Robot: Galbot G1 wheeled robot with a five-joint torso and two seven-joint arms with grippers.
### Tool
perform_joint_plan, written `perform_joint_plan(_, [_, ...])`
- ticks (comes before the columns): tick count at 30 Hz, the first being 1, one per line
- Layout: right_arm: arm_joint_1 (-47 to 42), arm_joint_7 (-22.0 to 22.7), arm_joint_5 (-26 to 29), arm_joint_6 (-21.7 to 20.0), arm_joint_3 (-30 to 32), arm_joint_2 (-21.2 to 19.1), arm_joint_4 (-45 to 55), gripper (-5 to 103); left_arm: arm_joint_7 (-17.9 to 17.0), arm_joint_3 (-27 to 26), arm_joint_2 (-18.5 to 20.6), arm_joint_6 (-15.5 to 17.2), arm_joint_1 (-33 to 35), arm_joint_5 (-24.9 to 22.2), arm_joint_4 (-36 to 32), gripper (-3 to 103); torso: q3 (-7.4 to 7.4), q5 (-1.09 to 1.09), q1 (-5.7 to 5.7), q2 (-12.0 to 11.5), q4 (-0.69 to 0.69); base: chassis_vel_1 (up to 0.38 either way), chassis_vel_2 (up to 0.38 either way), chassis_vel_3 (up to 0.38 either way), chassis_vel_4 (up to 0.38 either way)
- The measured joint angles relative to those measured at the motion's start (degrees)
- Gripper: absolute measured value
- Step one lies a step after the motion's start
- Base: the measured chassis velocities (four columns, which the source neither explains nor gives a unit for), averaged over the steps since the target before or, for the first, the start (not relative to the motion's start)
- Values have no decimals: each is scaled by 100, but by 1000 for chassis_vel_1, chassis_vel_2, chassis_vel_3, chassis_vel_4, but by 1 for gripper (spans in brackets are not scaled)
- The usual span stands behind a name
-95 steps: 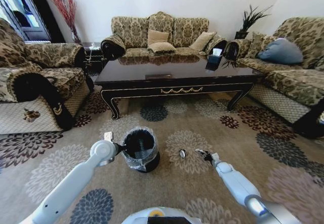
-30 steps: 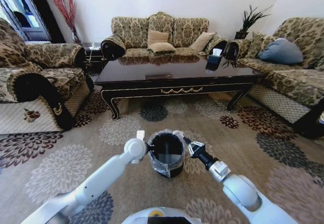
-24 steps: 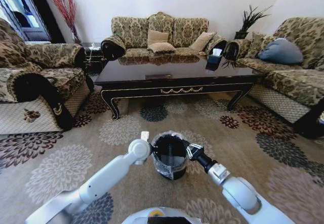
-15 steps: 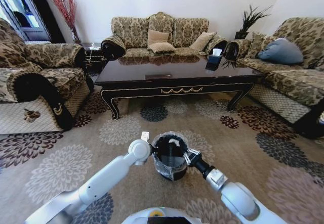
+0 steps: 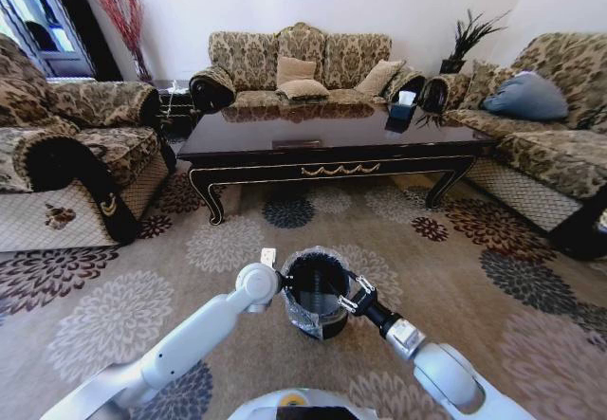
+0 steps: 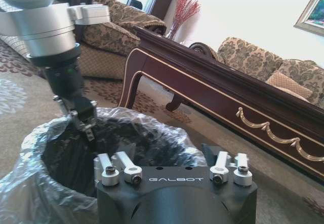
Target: Move to the front of the table and pick up the trash from the floor, then place it into the trash bin.
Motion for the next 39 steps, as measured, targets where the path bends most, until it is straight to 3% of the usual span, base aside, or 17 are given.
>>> perform_joint_plan(4, [99, 35, 59, -13, 62, -15, -5, 94, 19, -122, 48, 0, 81, 3, -33, 0, 0, 0, 0, 0, 0, 0, 0, 0, 0])
perform_joint_plan(6, [132, 52, 83, -16, 78, -18, -7, 97, 24, -158, 59, 0, 103, 5, -43, 0, 0, 0, 0, 0, 0, 0, 0, 0, 0])
perform_joint_plan(20, [226, 132, 377, -114, 137, 56, 42, 100, 178, -703, 322, 0, 402, 55, -107, 0, 0, 0, 0, 0, -1, 0, 0, 0, 0])
perform_joint_plan(24, [438, 293, 894, -307, 134, 100, -52, 100, 278, -1165, 514, 0, 613, 63, -108, 0, 0, -1, 0, 0, 1, 0, 0, 0, 0])
perform_joint_plan(28, [1014, 613, 2071, -729, -36, 95, -601, 100, 546, -1709, 839, 0, 828, 88, 94, 0, 0, -2, 0, 0, -2, 0, 0, 0, 0])
perform_joint_plan(31, [1504, 728, 2497, -930, -295, 35, -1054, 100, 673, -2006, 1005, 0, 993, 110, 218, 0, 1, 0, 0, 0, 0, 0, 0, 0, 0])
perform_joint_plan(36, [2392, 744, 2893, -1143, -837, -76, -1702, 100, 835, -2441, 1190, 0, 1339, 137, 296, 0, 1, 0, 0, 0, 5, 0, 0, 0, 0])
perform_joint_plan(39, [2956, 679, 2994, -1247, -1295, -52, -2237, 100, 925, -2782, 1230, 0, 1688, 201, 289, 0, 1, -3, 0, 0, -1, 0, 0, 0, 0])
